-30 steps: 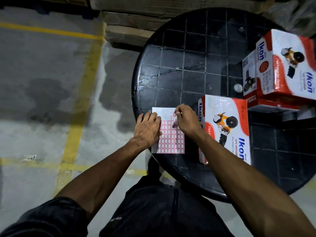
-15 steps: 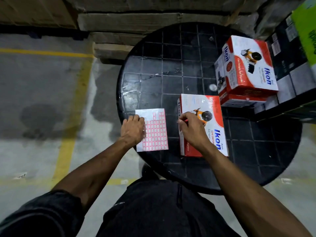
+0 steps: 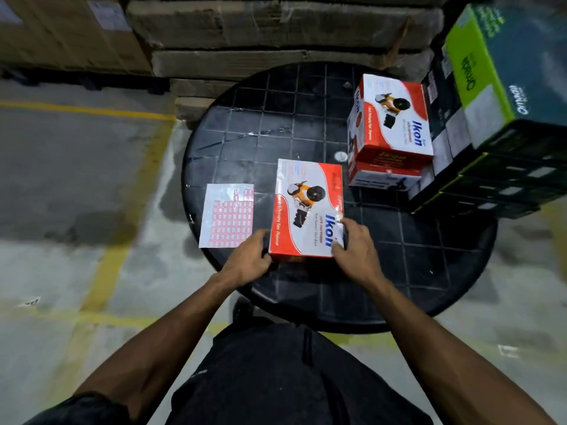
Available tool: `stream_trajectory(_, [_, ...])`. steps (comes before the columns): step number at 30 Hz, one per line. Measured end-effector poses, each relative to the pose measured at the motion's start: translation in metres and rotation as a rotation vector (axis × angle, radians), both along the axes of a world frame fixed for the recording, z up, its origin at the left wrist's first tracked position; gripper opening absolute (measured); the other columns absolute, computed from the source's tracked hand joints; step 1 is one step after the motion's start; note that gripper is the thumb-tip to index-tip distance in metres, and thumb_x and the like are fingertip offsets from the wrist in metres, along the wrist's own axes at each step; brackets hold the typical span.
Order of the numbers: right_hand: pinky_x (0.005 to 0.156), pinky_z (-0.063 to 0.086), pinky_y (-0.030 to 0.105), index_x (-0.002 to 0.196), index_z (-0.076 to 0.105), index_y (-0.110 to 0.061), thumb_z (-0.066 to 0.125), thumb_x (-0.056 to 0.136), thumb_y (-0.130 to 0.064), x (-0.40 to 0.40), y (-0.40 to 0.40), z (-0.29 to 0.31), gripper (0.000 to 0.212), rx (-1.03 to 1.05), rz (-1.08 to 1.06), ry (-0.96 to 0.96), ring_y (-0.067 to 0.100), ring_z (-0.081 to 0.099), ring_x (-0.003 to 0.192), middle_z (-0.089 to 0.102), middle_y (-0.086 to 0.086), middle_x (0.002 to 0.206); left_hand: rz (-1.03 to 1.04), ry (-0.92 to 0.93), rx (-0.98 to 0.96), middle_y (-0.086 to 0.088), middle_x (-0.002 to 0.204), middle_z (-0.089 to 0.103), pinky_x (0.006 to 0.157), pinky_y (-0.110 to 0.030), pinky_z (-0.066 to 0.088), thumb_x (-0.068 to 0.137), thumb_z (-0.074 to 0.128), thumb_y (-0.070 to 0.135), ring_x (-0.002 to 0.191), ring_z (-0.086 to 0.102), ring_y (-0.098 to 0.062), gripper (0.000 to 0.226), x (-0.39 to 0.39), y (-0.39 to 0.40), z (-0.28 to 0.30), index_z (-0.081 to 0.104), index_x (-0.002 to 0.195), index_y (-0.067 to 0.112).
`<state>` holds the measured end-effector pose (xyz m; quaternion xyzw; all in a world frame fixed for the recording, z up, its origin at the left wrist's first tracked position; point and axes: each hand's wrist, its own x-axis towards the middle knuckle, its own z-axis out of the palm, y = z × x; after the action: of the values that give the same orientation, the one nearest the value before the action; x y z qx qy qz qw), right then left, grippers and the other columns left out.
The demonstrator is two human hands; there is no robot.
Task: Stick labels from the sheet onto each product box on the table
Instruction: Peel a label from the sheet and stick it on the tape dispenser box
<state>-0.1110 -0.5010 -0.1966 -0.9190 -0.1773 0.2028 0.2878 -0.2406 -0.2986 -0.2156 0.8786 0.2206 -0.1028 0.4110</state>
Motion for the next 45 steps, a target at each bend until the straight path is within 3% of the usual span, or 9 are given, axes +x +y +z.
stream_trajectory(5, [0.091, 0.048, 0.038, 0.149, 0.025, -0.019, 0.061, 0.087, -0.011, -0.01, -0.017, 0.003, 0.072, 0.108, 0.123, 0.171, 0.021, 0.056, 0.115, 0.055, 0.002, 0.135, 0.24, 0.049, -0.141, -0.007, 0.136, 0.056, 0.102, -0.031, 0.04, 0.091, 0.057, 0.011, 0.122, 0.055, -0.024, 0.059, -0.003, -0.038, 0.007, 0.034, 0.145, 0.017])
stream_trajectory(10, [0.091, 0.051, 0.044, 0.149, 0.016, -0.032, 0.061, 0.075, -0.015, -0.014, -0.024, 0.013, 0.088, 0.247, 0.109, 0.106, 0.018, 0.052, 0.117, 0.053, 0.0, 0.132, 0.373, -0.05, -0.153, -0.003, 0.124, 0.062, 0.101, -0.036, 0.045, 0.091, 0.058, 0.008, 0.115, 0.059, -0.022, 0.05, -0.006, -0.053, 0.022, 0.043, 0.138, 0.015])
stream_trajectory(16, [0.103, 0.046, 0.05, 0.149, 0.008, -0.041, 0.065, 0.085, -0.021, -0.009, -0.016, 0.043, 0.088, 0.425, 0.022, 0.016, 0.019, 0.046, 0.126, 0.043, 0.004, 0.141, 0.379, -0.297, -0.106, 0.0, 0.126, 0.051, 0.1, -0.037, 0.044, 0.088, 0.064, 0.014, 0.115, 0.053, -0.015, 0.056, -0.001, -0.053, 0.054, 0.042, 0.138, 0.026])
stream_trajectory(21, [0.107, 0.042, 0.053, 0.149, 0.003, -0.043, 0.06, 0.087, -0.033, -0.004, 0.0, 0.07, 0.085, 0.502, 0.011, -0.108, 0.021, 0.041, 0.136, 0.033, 0.004, 0.154, 0.362, -0.389, -0.045, 0.0, 0.123, 0.038, 0.088, -0.01, 0.037, 0.086, 0.068, 0.013, 0.098, 0.048, 0.001, 0.065, 0.012, -0.042, 0.078, 0.036, 0.142, 0.021])
stream_trajectory(25, [0.113, 0.035, 0.049, 0.152, 0.001, -0.036, 0.06, 0.094, -0.027, 0.002, 0.016, 0.084, 0.083, 0.495, -0.039, -0.167, 0.016, 0.034, 0.141, 0.027, 0.001, 0.158, 0.309, -0.405, -0.042, 0.001, 0.134, 0.052, 0.104, -0.039, 0.045, 0.081, 0.068, 0.041, 0.115, 0.057, -0.012, 0.081, 0.017, -0.023, 0.09, 0.024, 0.147, 0.022])
stream_trajectory(28, [0.111, 0.038, 0.048, 0.151, 0.001, -0.037, 0.058, 0.095, -0.03, 0.005, 0.027, 0.095, 0.081, 0.48, -0.058, -0.211, 0.017, 0.037, 0.139, 0.03, 0.002, 0.156, 0.268, -0.408, 0.033, 0.001, 0.143, 0.05, 0.105, -0.036, 0.042, 0.09, 0.063, 0.04, 0.123, 0.053, -0.015, 0.088, 0.018, -0.012, 0.102, 0.005, 0.154, 0.029])
stream_trajectory(34, [0.108, 0.038, 0.053, 0.151, -0.003, -0.039, 0.055, 0.097, -0.033, 0.005, 0.044, 0.107, 0.08, 0.42, -0.053, -0.238, 0.021, 0.035, 0.141, 0.024, 0.003, 0.16, 0.149, -0.426, 0.236, -0.001, 0.145, 0.043, 0.102, -0.032, 0.039, 0.097, 0.05, 0.042, 0.126, 0.048, -0.02, 0.054, 0.027, 0.013, 0.114, 0.038, 0.147, 0.025])
stream_trajectory(39, [0.103, 0.044, 0.052, 0.152, -0.002, -0.039, 0.051, 0.098, -0.037, 0.004, 0.049, 0.106, 0.076, 0.359, -0.066, -0.257, 0.022, 0.043, 0.135, 0.024, 0.002, 0.159, 0.058, -0.311, 0.317, 0.003, 0.163, 0.0, 0.112, -0.048, 0.028, 0.102, 0.038, 0.046, 0.144, 0.028, -0.023, 0.052, 0.029, 0.013, 0.126, 0.027, 0.152, 0.035])
stream_trajectory(45, [0.095, 0.05, 0.052, 0.152, -0.001, -0.04, 0.047, 0.1, -0.037, 0.006, 0.053, 0.109, 0.071, 0.32, -0.113, -0.25, 0.022, 0.051, 0.127, 0.03, 0.001, 0.157, -0.096, -0.285, 0.479, 0.003, 0.164, -0.001, 0.103, -0.051, 0.041, 0.102, 0.035, 0.047, 0.132, 0.046, -0.03, 0.054, 0.039, 0.017, 0.126, 0.023, 0.153, 0.035])
